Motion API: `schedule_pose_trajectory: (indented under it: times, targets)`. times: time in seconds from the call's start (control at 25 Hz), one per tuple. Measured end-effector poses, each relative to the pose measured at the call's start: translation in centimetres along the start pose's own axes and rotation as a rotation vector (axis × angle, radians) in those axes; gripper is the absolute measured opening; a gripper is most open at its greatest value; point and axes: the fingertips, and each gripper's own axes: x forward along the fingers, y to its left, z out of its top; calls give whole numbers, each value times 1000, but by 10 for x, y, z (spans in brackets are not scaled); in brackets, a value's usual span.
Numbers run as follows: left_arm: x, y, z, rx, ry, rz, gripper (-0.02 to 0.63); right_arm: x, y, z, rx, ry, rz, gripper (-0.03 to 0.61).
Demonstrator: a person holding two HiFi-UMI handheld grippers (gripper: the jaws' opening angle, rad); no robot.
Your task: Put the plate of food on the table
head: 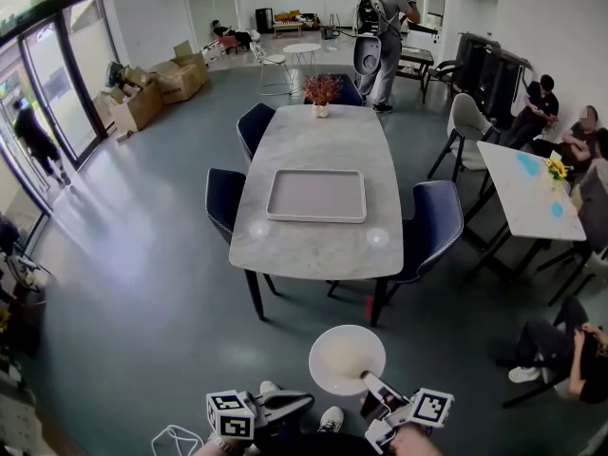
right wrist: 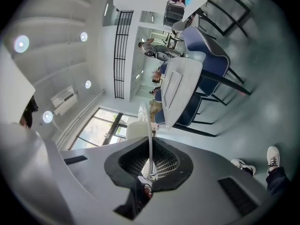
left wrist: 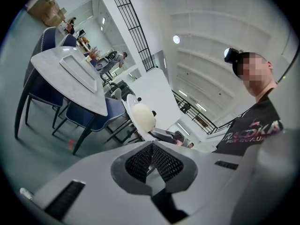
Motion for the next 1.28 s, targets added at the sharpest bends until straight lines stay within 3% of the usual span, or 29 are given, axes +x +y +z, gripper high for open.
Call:
schedule_pose_trajectory:
  times: [0.56, 1.28]
  targets:
    - [-31, 37, 38, 24, 22, -26, 6, 48, 8, -2, 52, -63, -19, 23]
    - [-84, 86, 94, -1, 34, -76, 5, 131, 26, -11, 42, -127, -60, 23]
